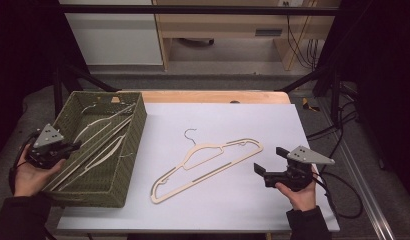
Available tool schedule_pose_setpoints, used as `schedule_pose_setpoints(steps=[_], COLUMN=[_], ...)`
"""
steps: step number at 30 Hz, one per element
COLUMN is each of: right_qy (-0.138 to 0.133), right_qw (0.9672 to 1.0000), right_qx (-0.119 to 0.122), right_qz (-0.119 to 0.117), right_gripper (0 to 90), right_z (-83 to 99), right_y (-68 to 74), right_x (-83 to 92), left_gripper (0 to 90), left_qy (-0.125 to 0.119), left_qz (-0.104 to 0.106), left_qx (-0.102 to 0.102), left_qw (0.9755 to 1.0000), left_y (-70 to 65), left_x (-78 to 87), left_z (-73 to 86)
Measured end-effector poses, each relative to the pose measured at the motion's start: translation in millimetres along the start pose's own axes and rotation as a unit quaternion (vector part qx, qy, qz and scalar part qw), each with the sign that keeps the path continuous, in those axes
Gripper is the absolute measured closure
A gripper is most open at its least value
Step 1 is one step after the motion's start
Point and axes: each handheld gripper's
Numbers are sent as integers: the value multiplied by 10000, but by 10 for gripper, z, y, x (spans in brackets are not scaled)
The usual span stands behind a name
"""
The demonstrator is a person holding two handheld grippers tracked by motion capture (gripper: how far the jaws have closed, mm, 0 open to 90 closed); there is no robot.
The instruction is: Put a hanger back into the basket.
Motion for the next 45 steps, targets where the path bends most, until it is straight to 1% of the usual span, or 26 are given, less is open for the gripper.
schedule_pose_setpoints(steps=[3,4,6,8,9,10,11,12,15,18,19,21,23,25,27,28,29,33,34,36,38,39,40,42,44,45], right_qy=[42,44,32,24,22,22,21,22,21,25,39,59,65,66,63,63,64,66,63,52,48,55,59,50,60,59], right_qw=[10000,10000,10000,10000,10000,10000,10000,10000,10000,10000,10000,10000,10000,9999,9999,10000,9999,9999,9999,9999,9999,9999,9999,10000,9999,9999], right_qx=[31,34,15,6,8,9,9,8,5,-1,24,39,52,50,56,54,59,65,66,51,53,63,65,47,56,57], right_qz=[-17,-17,-11,-19,-16,-14,-16,-17,-20,-33,-38,-54,-54,-59,-55,-54,-56,-59,-60,-77,-77,-67,-68,-69,-73,-78], right_gripper=[38,38,38,38,38,38,38,38,38,38,39,39,39,39,40,40,40,40,40,40,40,40,40,40,40,40], right_z=[3,4,4,5,6,6,6,6,6,7,8,9,9,8,7,7,6,6,6,4,3,4,4,4,4,4], right_y=[-2,-2,3,6,6,7,7,8,9,13,10,10,10,12,14,15,16,16,17,20,20,18,18,20,19,20], right_x=[1,-1,-7,-13,-15,-16,-16,-17,-18,-21,-21,-21,-23,-22,-22,-22,-21,-23,-22,-21,-21,-23,-24,-29,-28,-28], left_gripper=[860,857,850,847,845,842,837,833,820,777,759,744,733,730,721,714,707,674,671,653,631,619,605,594,583,582], left_qy=[76,90,137,281,316,415,399,426,595,642,655,728,758,727,774,730,776,763,801,750,732,659,629,505,367,283], left_qz=[48,91,116,179,221,294,361,387,561,760,756,881,905,909,925,923,965,973,1003,982,1004,980,1019,1019,1000,966], left_qx=[-42,-6,-64,-184,-187,-279,-157,-162,-351,-301,-357,-451,-524,-482,-522,-492,-538,-538,-561,-510,-536,-524,-521,-431,-431,-358], left_qw=[10000,9999,9998,9993,9991,9983,9984,9982,9960,9946,9943,9924,9916,9920,9913,9918,9908,9909,9901,9910,9908,9916,9914,9926,9934,9943], left_y=[-54,-73,-99,-111,-118,-109,-134,-149,-173,-213,-233,-255,-270,-274,-267,-275,-270,-265,-256,-256,-249,-251,-243,-234,-224,-228], left_x=[-64,-83,-110,-127,-138,-142,-163,-177,-209,-241,-248,-258,-261,-265,-261,-264,-257,-256,-251,-249,-235,-231,-214,-172,-118,-92], left_z=[44,55,70,73,72,67,70,67,64,60,60,59,53,49,38,38,29,27,23,25,17,17,4,-30,-75,-96])
Point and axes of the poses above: each handheld gripper's, and its own axes: x roughly backward along the jaws, z roughly out of its underside, y roughly to its left, and after that the axes turned 11 degrees about -z, right-handed
